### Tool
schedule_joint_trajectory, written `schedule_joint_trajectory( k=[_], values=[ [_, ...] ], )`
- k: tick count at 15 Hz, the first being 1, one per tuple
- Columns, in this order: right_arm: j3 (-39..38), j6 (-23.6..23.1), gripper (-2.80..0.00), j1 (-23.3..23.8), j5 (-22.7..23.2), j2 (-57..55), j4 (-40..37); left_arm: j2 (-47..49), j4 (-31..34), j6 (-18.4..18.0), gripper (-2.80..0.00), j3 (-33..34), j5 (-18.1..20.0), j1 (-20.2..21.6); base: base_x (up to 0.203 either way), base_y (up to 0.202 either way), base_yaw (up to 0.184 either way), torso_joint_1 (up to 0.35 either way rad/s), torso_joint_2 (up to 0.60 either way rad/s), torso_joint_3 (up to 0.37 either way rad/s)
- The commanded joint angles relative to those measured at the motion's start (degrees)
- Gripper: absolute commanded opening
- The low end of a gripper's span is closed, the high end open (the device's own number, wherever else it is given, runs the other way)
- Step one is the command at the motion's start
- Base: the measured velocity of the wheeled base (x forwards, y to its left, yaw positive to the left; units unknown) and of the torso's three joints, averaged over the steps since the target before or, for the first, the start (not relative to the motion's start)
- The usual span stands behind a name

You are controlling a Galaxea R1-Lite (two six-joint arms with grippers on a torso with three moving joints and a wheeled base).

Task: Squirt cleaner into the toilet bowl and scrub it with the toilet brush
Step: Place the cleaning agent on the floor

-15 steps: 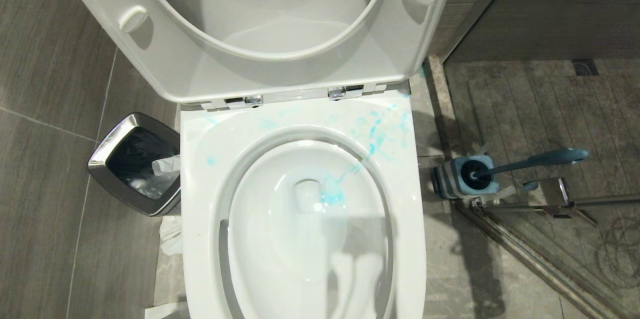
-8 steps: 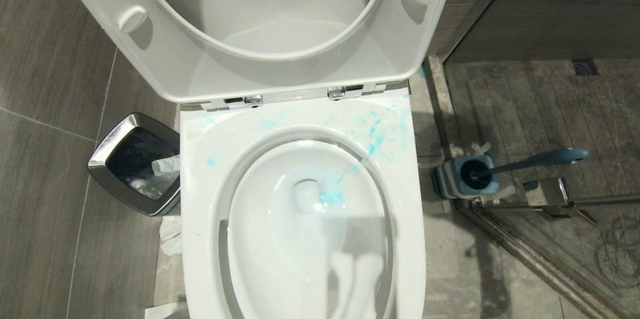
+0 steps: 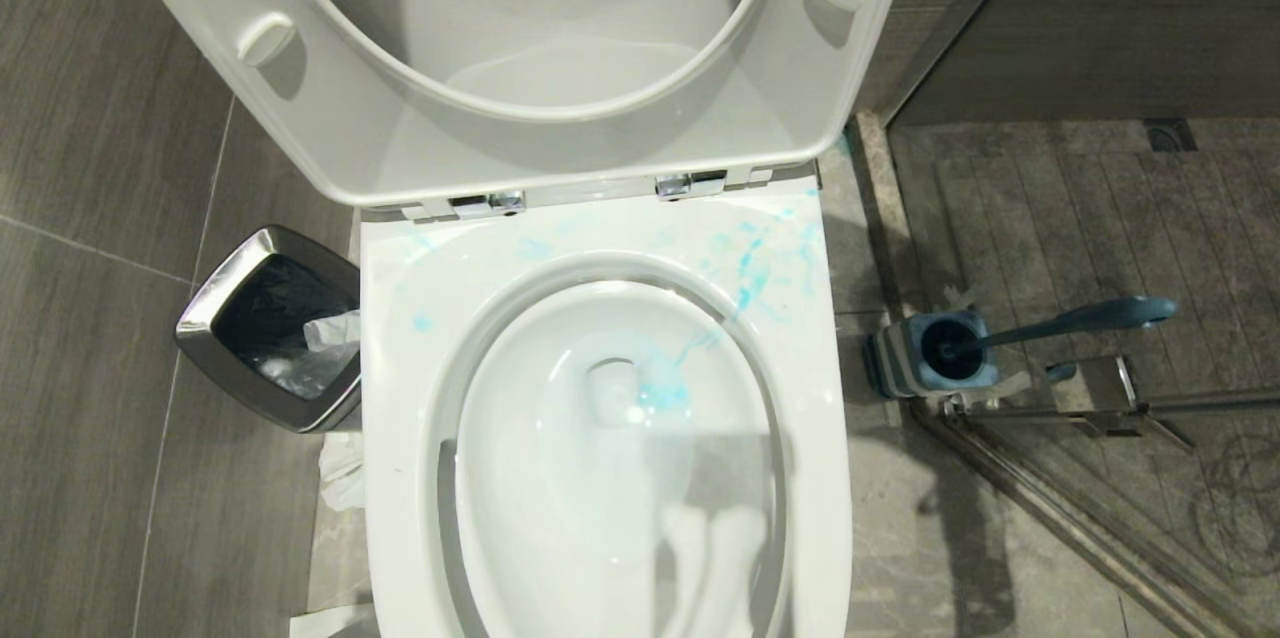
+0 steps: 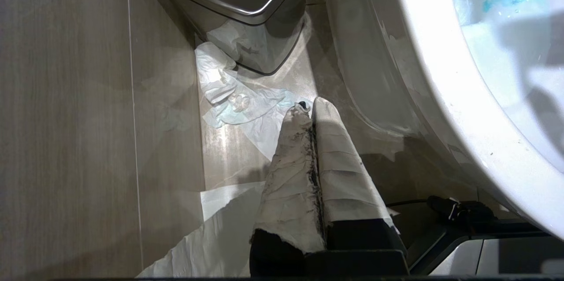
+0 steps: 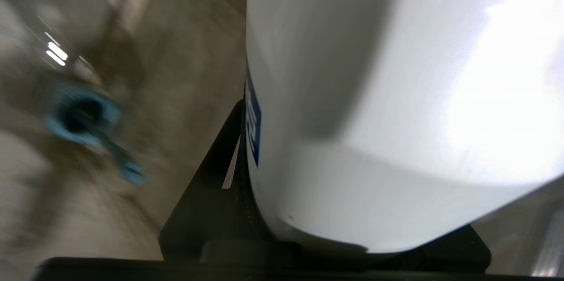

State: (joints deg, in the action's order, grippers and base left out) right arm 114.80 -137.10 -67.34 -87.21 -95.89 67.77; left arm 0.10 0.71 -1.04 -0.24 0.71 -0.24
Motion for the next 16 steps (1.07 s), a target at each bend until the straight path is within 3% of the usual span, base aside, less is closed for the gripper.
schedule_joint_trajectory(
  k=[1,6,8,12,14,16],
  values=[
    [0.0,14.9,-2.80,0.1,-0.5,-4.0,6.6,0.1,0.0,0.0,-2.80,0.0,0.0,0.0,0.000,0.000,0.000,0.000,0.00,0.000],
    [-2.8,41.7,-2.80,4.3,-0.5,-7.1,16.2,0.1,0.0,0.0,-2.80,0.0,0.0,0.1,0.000,0.000,0.000,0.000,0.00,0.000],
    [-2.0,43.1,-2.80,7.6,-0.5,-7.1,19.7,0.1,0.0,0.0,-2.80,0.0,0.0,0.0,0.000,0.000,0.000,0.000,0.00,0.000],
    [-3.2,43.2,-2.80,10.5,-0.5,-5.2,19.9,0.1,0.0,0.0,-2.80,0.0,0.0,0.0,0.000,0.000,0.000,0.000,0.00,0.000],
    [-6.4,39.6,-2.80,12.9,-0.5,-3.5,19.9,0.1,0.0,0.0,-2.80,0.0,0.0,0.1,0.000,0.000,0.000,0.000,0.00,0.000],
    [-12.8,32.8,-2.80,17.4,-0.5,-1.3,16.6,0.1,0.0,0.0,-2.80,0.0,0.0,0.0,0.000,0.000,0.000,0.000,0.00,0.000]
  ],
)
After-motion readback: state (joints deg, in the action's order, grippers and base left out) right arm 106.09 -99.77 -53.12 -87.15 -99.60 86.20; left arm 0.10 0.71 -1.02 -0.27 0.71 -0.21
